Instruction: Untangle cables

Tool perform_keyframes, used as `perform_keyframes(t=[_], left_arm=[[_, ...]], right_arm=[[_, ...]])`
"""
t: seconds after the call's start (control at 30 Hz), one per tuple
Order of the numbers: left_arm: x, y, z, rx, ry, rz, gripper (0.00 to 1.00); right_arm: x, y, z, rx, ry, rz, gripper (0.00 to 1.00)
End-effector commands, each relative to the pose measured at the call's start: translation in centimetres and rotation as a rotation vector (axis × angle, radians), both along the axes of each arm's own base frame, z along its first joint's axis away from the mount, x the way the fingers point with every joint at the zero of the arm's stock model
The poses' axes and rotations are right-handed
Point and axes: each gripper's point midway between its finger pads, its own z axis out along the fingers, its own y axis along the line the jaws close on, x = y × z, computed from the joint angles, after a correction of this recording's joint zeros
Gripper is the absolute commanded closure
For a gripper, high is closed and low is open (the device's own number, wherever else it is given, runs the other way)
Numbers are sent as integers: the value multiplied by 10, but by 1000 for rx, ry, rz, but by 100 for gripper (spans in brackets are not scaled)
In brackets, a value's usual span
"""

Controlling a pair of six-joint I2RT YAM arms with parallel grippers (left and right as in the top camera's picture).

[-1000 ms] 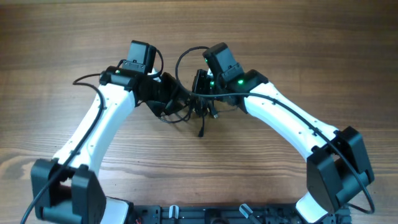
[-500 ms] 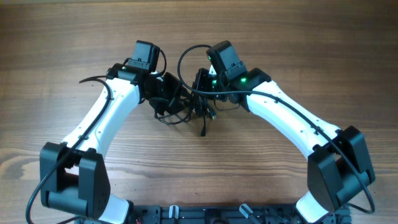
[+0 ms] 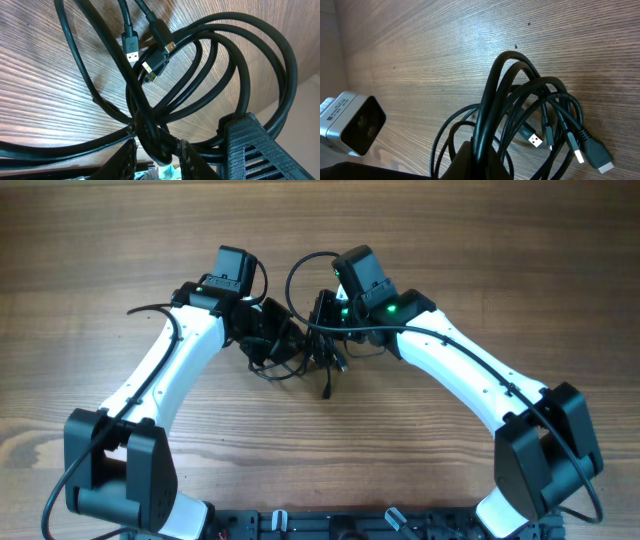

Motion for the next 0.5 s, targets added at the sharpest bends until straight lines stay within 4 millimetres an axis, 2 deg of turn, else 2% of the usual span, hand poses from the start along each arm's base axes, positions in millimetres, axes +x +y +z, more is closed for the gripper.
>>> perform_keyframes(t=[0.0,0.3,0.37,0.47], left_arm=[[1,-5,3,-11,1,-7,71],[-2,-8,3,-13,4,-16,87],[-2,-8,3,-13,4,-16,96],[-1,-8,3,-14,3,-16,96]], right_arm=[[-1,3,-7,7,22,9,94],[-2,2,-7,5,24,9,94],[-2,2,-7,3,21,14,94],[-2,2,-8,-5,11,31,94]])
